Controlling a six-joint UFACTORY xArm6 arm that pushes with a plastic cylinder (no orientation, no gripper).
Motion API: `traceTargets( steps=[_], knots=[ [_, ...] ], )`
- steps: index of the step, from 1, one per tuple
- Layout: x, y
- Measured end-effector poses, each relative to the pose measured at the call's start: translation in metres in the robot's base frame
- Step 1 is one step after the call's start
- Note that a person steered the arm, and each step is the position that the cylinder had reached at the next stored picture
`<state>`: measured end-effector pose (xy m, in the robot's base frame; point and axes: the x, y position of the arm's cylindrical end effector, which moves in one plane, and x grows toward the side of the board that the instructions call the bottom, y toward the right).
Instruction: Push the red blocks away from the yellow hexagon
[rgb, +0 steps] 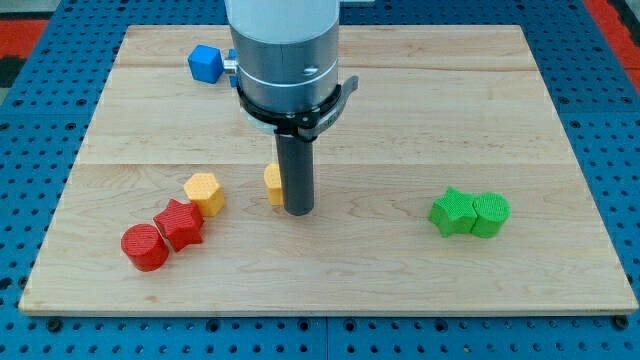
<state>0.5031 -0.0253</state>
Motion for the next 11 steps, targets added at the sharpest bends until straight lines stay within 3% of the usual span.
traceTargets(
  steps=[1,4,5,8,9,10,11],
  knots=[
    [-0.010,0.026],
    [0.008,-0.069],
    [0.046,-0.069],
    [0.022,-0.120],
    [0.036,-0.084],
    [0.044,-0.007],
    [0.002,0.047]
  ],
)
